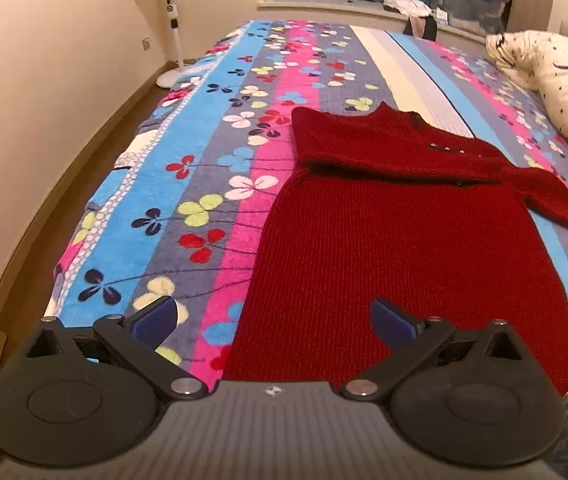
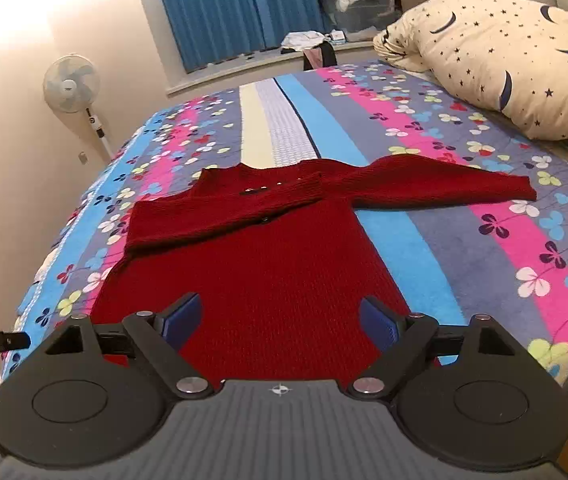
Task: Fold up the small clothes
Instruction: 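Grasp the other sleeve cuff with the right gripper and fold it across the body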
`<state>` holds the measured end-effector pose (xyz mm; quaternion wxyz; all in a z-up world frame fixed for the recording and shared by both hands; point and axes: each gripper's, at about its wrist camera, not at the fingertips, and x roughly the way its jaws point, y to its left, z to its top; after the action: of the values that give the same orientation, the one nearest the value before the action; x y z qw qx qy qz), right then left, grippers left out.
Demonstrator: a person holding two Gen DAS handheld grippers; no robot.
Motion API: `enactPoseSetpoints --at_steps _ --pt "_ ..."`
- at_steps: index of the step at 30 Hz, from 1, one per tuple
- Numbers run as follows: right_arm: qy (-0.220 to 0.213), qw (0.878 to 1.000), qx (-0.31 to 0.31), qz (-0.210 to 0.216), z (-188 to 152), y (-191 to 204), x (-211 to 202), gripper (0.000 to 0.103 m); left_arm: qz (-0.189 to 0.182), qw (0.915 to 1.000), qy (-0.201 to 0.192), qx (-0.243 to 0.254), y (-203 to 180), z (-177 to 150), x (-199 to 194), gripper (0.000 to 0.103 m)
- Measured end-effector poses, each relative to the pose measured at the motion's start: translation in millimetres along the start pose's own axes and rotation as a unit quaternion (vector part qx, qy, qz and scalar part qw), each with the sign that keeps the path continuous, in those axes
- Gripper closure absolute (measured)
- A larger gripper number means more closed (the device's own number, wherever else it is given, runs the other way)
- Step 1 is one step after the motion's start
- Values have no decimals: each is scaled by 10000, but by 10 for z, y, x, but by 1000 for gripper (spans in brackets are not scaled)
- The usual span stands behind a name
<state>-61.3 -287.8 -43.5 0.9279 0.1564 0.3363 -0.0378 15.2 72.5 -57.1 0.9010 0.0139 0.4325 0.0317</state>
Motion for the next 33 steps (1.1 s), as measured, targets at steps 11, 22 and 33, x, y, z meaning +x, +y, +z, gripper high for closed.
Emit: enactPoseSetpoints --at_steps 11,22,33 --pt "-189 9998 100 -10 -55 -37 -195 16 13 10000 12 -25 44 -20 -112 0" --pt "-81 9970 764 23 -5 -428 159 16 152 9995 248 122 -204 176 59 0" --pt "-407 9477 3126 -506 503 -2016 1185 16 588 9968 544 33 -430 647 657 0"
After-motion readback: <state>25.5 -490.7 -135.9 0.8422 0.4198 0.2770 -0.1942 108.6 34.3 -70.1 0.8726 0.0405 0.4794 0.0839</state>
